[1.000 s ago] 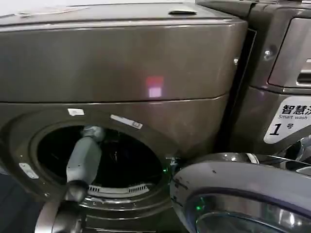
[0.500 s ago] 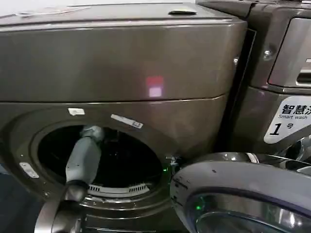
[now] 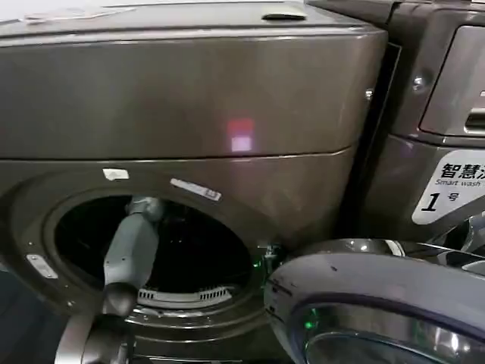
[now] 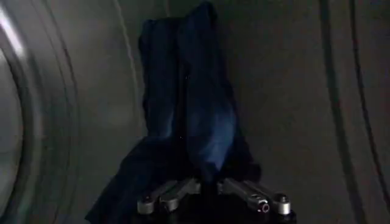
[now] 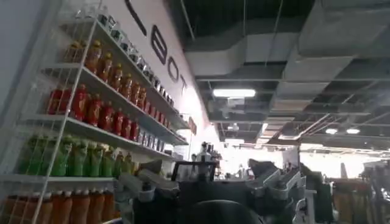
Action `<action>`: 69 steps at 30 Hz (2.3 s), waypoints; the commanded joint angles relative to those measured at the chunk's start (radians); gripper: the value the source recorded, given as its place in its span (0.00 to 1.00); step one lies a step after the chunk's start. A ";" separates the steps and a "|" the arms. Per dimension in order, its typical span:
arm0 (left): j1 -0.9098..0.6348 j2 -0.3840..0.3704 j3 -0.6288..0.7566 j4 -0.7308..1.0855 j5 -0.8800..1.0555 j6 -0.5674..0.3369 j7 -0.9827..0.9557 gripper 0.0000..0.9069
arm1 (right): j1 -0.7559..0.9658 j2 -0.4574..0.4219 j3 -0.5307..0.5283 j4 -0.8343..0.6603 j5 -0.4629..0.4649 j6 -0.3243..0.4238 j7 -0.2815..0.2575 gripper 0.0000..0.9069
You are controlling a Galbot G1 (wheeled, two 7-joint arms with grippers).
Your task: Grasp the clothes from the dryer.
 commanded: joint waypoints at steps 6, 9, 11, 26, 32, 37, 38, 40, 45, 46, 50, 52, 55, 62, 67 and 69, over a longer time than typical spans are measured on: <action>0.051 0.007 -0.002 -0.147 -0.172 0.020 -0.339 0.00 | -0.002 0.011 -0.013 0.028 0.003 -0.041 0.010 1.00; 0.054 -0.014 0.014 -0.156 -0.297 0.114 -0.518 0.00 | 0.008 0.016 -0.024 0.038 0.007 -0.038 0.012 1.00; 0.049 -0.027 0.013 -0.140 -0.329 0.129 -0.609 0.00 | 0.013 0.018 -0.029 0.050 0.004 -0.056 0.022 1.00; 0.087 -0.103 0.000 -0.244 -0.855 0.410 -1.127 0.00 | 0.006 0.037 -0.028 0.043 -0.004 0.030 0.029 1.00; 0.113 -0.115 -0.004 -0.319 -1.134 0.440 -1.274 0.00 | 0.003 0.039 -0.021 0.032 -0.008 0.036 0.070 1.00; 0.125 -0.128 -0.010 -0.326 -1.157 0.429 -1.343 0.00 | -0.006 0.046 -0.018 0.025 -0.007 0.051 0.074 1.00; 0.129 -0.129 -0.010 -0.330 -1.164 0.429 -1.352 0.00 | -0.009 0.047 -0.016 0.024 -0.007 0.051 0.075 1.00; 0.132 -0.131 -0.009 -0.334 -1.170 0.431 -1.357 0.00 | -0.013 0.047 -0.012 0.021 -0.007 0.052 0.078 1.00; 0.124 -0.130 -0.004 -0.322 -1.165 0.429 -1.358 0.00 | -0.020 0.047 0.002 0.009 -0.010 0.048 0.095 1.00; 0.122 -0.130 -0.004 -0.319 -1.165 0.428 -1.358 0.00 | -0.022 0.047 0.007 0.004 -0.012 0.047 0.097 1.00; 0.124 -0.127 -0.005 -0.316 -1.163 0.421 -1.359 0.00 | -0.032 0.040 0.024 -0.011 -0.020 0.046 0.100 1.00; 0.124 -0.126 -0.006 -0.316 -1.166 0.421 -1.360 0.00 | -0.036 0.041 0.028 -0.009 -0.020 0.047 0.101 1.00; 0.126 -0.124 -0.005 -0.318 -1.166 0.428 -1.357 0.00 | -0.034 0.042 0.027 -0.003 -0.014 0.046 0.104 1.00; 0.130 -0.123 0.001 -0.324 -1.162 0.430 -1.348 0.00 | -0.019 0.038 0.037 0.018 -0.003 -0.033 0.118 1.00; 0.129 -0.124 0.002 -0.318 -1.162 0.428 -1.344 0.00 | -0.025 0.032 0.047 0.010 -0.006 -0.035 0.126 1.00; 0.129 -0.124 0.002 -0.317 -1.162 0.427 -1.342 0.00 | -0.025 0.031 0.049 0.010 -0.008 -0.039 0.128 1.00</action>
